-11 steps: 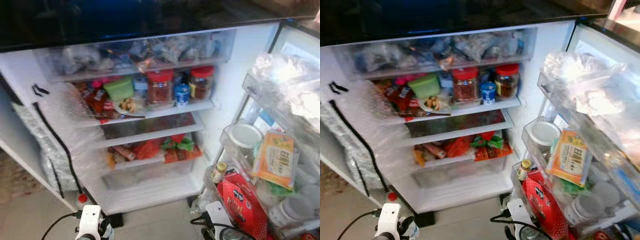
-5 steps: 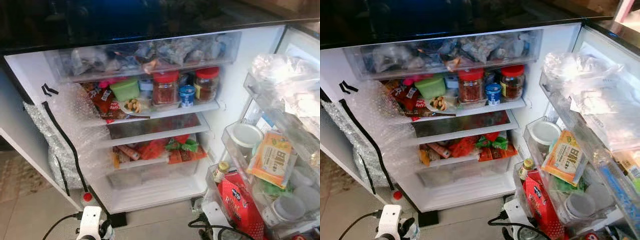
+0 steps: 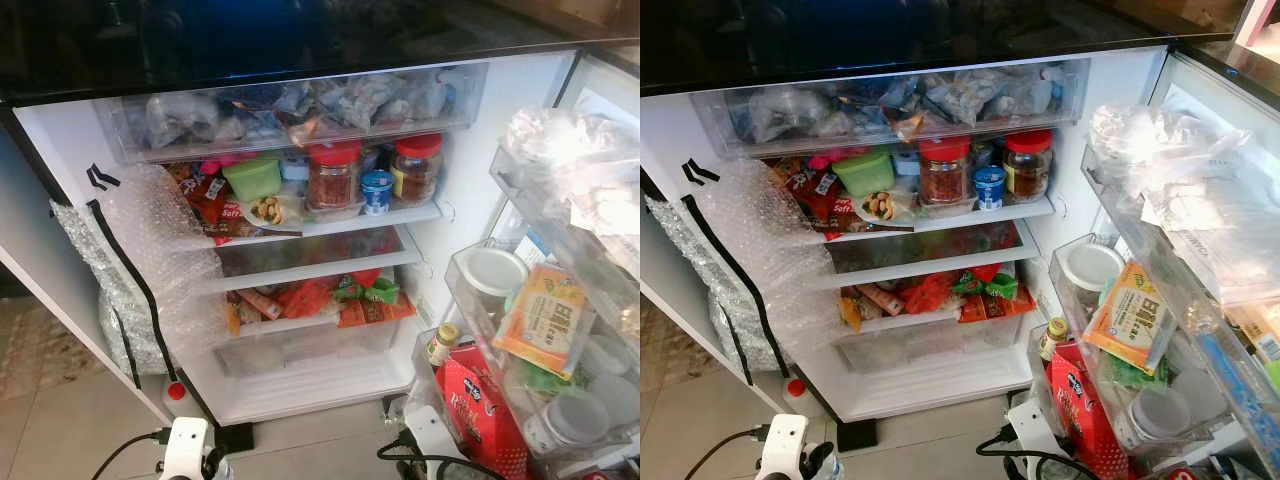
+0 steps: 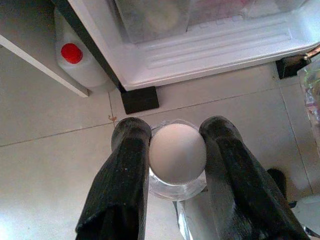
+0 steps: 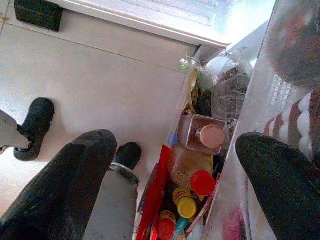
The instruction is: Restocking fridge
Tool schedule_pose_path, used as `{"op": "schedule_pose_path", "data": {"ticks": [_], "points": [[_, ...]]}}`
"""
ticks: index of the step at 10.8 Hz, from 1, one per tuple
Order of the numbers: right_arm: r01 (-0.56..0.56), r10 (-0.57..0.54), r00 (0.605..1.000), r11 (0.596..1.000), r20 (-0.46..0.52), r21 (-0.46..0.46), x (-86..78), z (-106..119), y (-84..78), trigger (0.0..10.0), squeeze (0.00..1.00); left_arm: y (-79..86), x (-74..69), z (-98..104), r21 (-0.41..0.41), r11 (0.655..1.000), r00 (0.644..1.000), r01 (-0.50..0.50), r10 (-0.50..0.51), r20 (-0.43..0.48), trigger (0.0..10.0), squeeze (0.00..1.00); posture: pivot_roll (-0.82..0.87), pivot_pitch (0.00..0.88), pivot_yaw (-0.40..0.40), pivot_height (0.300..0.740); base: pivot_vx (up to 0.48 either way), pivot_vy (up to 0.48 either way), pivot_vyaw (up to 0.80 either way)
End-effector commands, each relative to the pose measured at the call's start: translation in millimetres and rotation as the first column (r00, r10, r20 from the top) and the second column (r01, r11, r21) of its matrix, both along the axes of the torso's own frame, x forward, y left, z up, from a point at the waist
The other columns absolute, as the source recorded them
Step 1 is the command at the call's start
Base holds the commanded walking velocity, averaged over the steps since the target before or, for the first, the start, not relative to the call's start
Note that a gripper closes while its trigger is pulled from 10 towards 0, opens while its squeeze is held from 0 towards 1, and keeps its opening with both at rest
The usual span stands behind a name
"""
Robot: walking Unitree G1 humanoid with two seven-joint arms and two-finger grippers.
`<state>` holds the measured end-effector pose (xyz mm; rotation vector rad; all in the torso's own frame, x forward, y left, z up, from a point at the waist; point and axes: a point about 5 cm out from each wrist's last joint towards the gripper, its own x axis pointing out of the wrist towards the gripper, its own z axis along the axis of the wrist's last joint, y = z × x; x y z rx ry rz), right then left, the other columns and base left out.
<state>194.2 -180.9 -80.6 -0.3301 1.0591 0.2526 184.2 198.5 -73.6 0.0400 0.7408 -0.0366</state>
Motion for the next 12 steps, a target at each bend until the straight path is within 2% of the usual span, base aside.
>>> {"op": "schedule_pose_path", "data": {"ticks": [1,4,12], "points": [[0.018,-0.019,1.0,0.999,-0.015,-0.026,-4.3,-0.8,-11.9,10.0,0.0,0.2,-4.1,-1.9,0.009,1.0,1.0,0.014,-0.014,-0.011,10.0,0.0,0.03,0.0,-0.01,0.74,0.0,0.0,0.0],[0.018,-0.018,1.0,1.0,-0.01,-0.021,-3.3,0.1,-13.5,10.0,0.0,2.8,-7.4,-3.1,0.012,1.0,1.0,0.01,-0.01,-0.019,10.0,0.0,0.03,0.0,-0.009,0.74,0.0,0.0,0.0],[0.021,-0.021,1.0,1.0,-0.012,-0.009,-4.9,-0.3,-14.7,10.0,0.0,3.9,-3.6,-1.6,0.012,1.0,1.0,0.004,-0.004,-0.019,10.0,0.0,0.03,0.0,-0.005,0.74,0.0,0.0,0.0]]}}
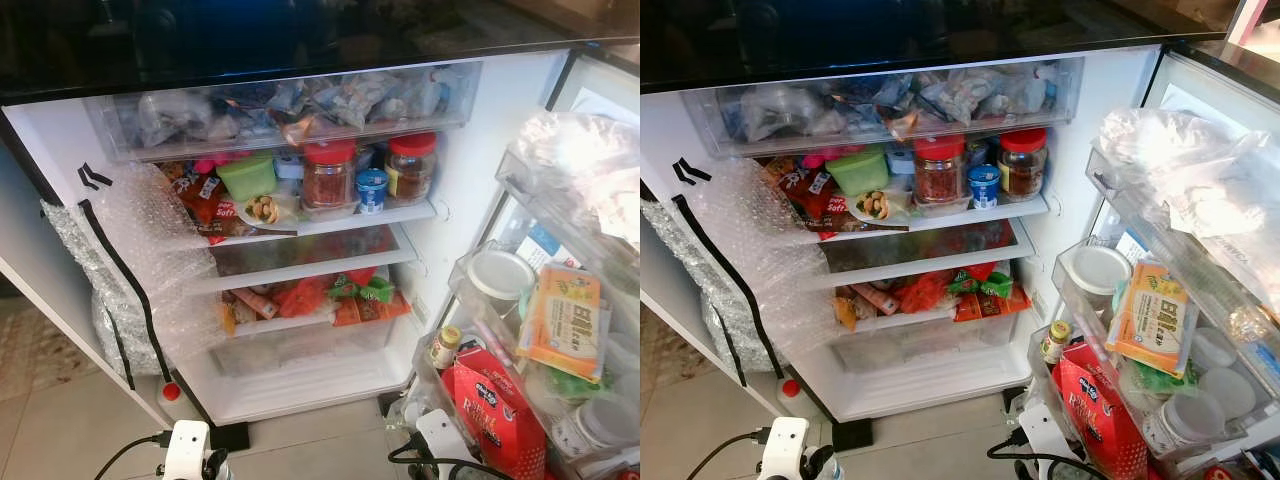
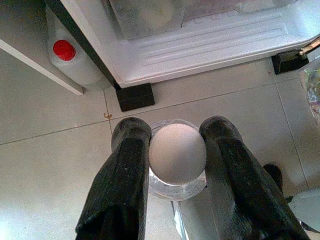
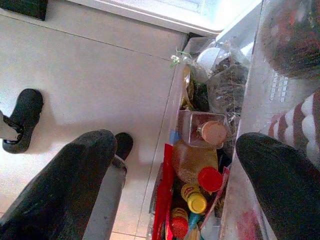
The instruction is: Restocking fridge
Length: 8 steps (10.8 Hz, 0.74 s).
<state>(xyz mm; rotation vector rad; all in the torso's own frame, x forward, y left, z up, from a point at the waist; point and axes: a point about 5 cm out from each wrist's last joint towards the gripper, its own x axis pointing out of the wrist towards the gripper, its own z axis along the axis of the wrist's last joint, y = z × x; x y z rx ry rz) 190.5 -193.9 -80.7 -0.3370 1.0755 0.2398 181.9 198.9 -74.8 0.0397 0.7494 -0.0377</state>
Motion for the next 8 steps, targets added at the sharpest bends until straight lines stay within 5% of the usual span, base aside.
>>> {"op": "schedule_pose_path", "data": {"ticks": [1,8], "points": [[0.013,-0.013,1.0,1.0,0.001,0.005,-1.0,-0.1,-2.1,10.0,0.0,4.8,-1.9,-0.2,0.012,1.0,1.0,0.001,-0.001,-0.008,10.0,0.0,0.03,0.0,-0.006,0.74,0.0,0.0,0.0],[0.009,-0.009,1.0,1.0,0.003,0.005,0.0,0.6,-3.3,10.0,0.0,4.0,-1.9,-0.1,0.009,1.0,1.0,-0.006,0.006,0.0,10.0,0.0,0.03,0.0,-0.011,0.74,0.279,0.0,0.0]]}}
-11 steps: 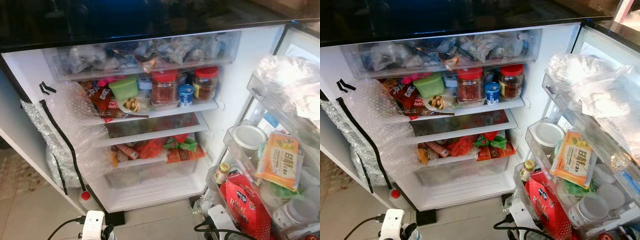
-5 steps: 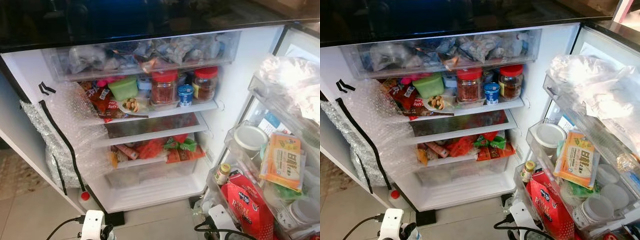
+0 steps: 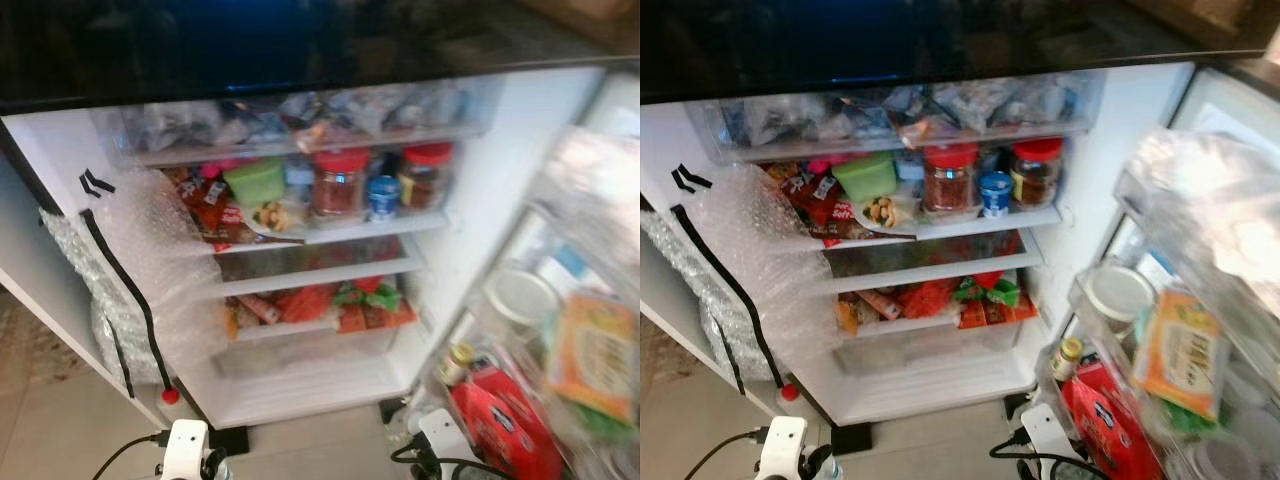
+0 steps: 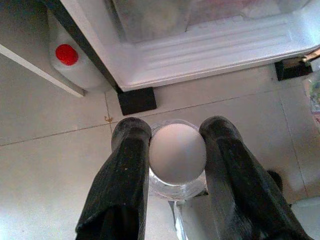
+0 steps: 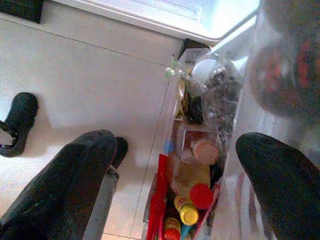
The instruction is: Restocking fridge
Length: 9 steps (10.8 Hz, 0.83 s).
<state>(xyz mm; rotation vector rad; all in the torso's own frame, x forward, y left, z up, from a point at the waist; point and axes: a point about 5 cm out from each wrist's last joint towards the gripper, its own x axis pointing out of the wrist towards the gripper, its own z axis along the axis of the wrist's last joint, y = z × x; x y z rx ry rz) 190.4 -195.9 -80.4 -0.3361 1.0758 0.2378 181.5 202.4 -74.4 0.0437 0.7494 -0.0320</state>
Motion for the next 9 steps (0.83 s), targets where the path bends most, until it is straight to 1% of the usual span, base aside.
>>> {"op": "schedule_pose_path", "data": {"ticks": [1,4,7,8,9], "points": [[0.007,-0.007,1.0,1.0,0.003,0.006,-0.1,0.2,-1.2,10.0,0.0,2.1,-3.7,-1.3,0.005,1.0,1.0,-0.004,0.004,-0.006,10.0,0.0,0.03,0.0,-0.011,0.74,0.296,0.0,0.0],[0.006,-0.006,1.0,1.0,0.003,0.006,-0.1,0.2,-1.1,10.0,0.0,4.9,-5.6,-1.9,0.009,1.0,1.0,-0.006,0.006,-0.016,10.0,0.0,0.03,0.0,-0.01,0.74,0.296,0.0,0.0],[0.002,-0.002,1.0,1.0,0.003,0.006,0.5,0.5,-0.8,10.0,0.0,2.4,-0.6,-0.1,0.006,1.0,1.0,-0.001,0.001,-0.005,10.0,0.0,0.04,0.0,-0.013,0.74,0.294,0.0,0.0],[0.003,-0.003,1.0,1.0,0.004,0.006,1.0,0.7,-0.6,10.0,0.0,0.9,2.0,1.4,0.002,1.0,1.0,0.007,-0.007,0.009,10.0,0.0,0.04,0.0,-0.012,0.74,0.244,0.0,0.0],[0.002,-0.002,1.0,1.0,0.005,0.006,1.1,0.7,-0.5,10.0,0.0,-0.2,2.7,1.9,-0.002,1.0,1.0,0.014,-0.014,0.016,10.0,0.0,0.04,0.0,-0.011,0.74,0.0,0.0,0.0]]}}
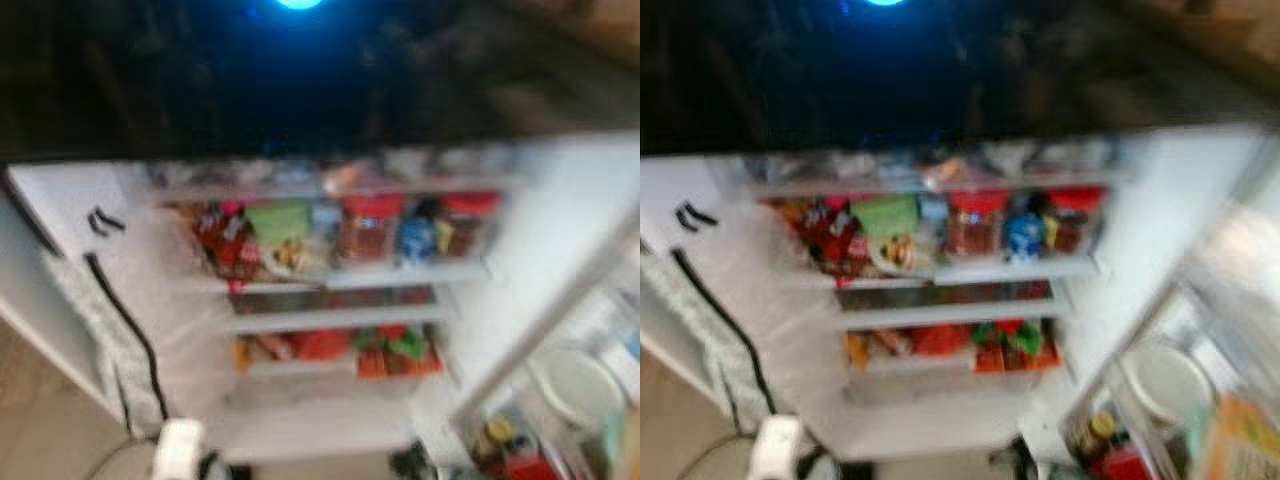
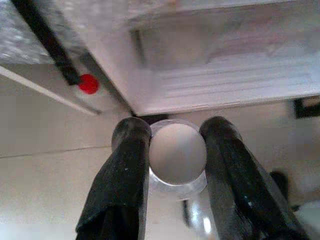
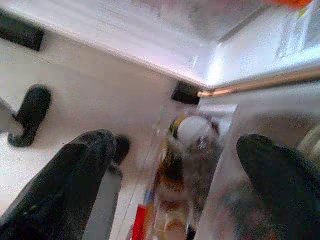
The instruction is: Restocking fridge
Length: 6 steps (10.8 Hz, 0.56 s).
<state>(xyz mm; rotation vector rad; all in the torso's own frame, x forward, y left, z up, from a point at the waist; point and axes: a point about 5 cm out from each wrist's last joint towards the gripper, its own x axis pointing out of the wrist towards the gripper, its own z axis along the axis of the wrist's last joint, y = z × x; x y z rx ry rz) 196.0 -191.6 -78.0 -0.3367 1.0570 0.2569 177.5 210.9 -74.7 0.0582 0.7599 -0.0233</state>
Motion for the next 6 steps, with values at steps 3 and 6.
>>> {"op": "schedule_pose_path", "data": {"ticks": [3,6], "points": [[0.02,-0.02,1.0,1.0,-0.009,-0.006,-4.6,-1.7,-4.6,10.0,0.0,-16.0,22.3,12.2,-0.027,0.998,0.992,0.058,-0.054,0.117,10.0,0.0,0.04,0.0,-0.011,0.74,0.0,0.0,0.0],[0.041,-0.041,0.999,0.999,0.003,0.005,-5.1,-1.9,-4.9,10.0,0.0,-31.1,55.7,39.9,0.01,0.984,0.931,0.177,-0.171,0.321,10.0,0.0,0.04,0.0,-0.013,0.74,0.0,0.0,0.0]]}}
